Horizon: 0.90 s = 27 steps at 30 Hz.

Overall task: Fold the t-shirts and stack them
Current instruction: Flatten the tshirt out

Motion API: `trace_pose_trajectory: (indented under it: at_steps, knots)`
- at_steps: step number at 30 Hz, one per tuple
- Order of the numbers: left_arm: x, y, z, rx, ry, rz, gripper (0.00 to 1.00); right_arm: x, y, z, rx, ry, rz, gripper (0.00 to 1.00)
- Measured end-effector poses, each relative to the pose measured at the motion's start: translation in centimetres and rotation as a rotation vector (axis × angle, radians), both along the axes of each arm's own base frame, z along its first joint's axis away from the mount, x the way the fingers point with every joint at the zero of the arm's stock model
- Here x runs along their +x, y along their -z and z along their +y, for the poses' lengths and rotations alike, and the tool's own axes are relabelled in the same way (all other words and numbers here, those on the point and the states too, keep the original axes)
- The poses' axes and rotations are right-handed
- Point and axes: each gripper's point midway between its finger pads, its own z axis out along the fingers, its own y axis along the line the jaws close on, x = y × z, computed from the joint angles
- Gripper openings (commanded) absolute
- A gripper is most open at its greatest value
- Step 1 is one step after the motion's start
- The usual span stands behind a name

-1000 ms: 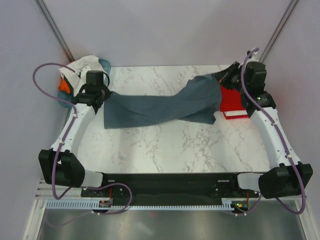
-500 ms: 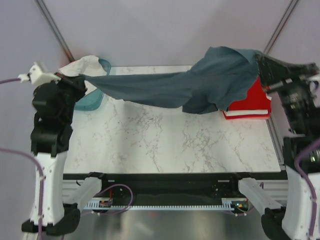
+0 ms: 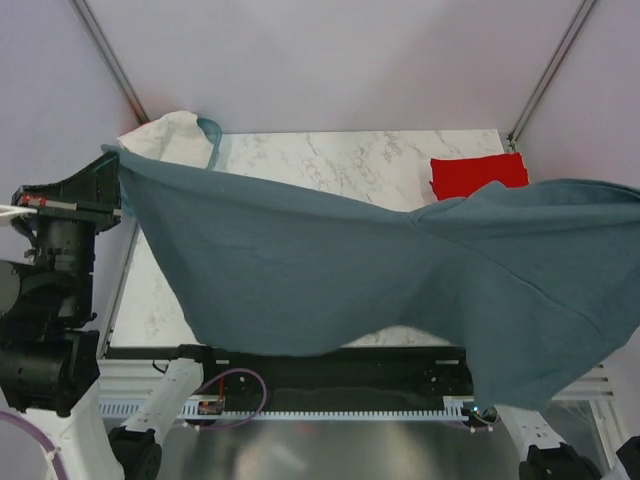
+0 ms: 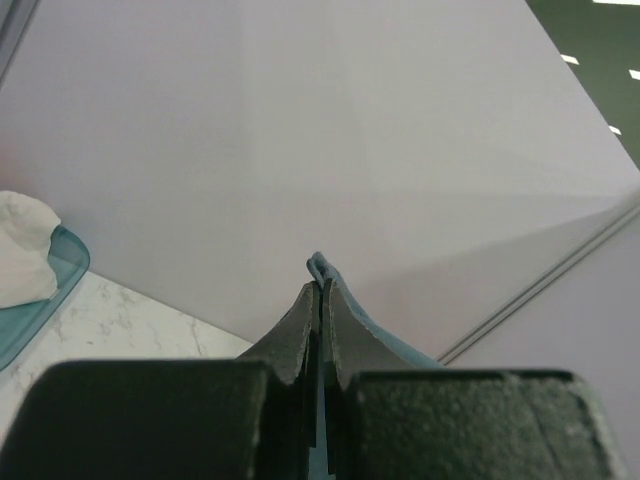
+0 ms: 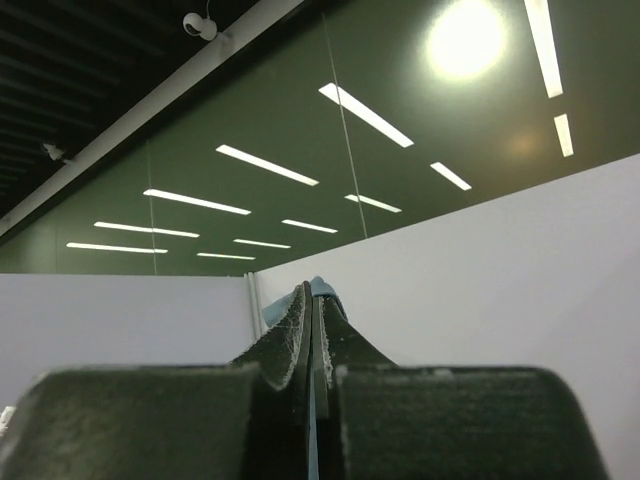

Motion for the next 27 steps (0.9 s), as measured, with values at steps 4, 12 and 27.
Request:
trace_pose_trajectory:
  at_steps: [4, 12, 27]
  knots:
    - [3.9, 1.1, -0.3, 0.006, -0.002, 0.080, 0.02, 3.3, -0.5, 0.1, 0.011, -0.006, 0.052, 0.00]
    - [17.4, 14.9, -1.2, 0.021, -0.030, 0.507, 0.02, 26.5, 10.0, 1.5, 0.073, -0.042, 0.556, 0.00]
    - [34.6, 17.2, 0.9, 0.001, -0.075, 0.616, 0.02, 52.0, 19.4, 5.3, 0.105, -0.217, 0.976, 0.00]
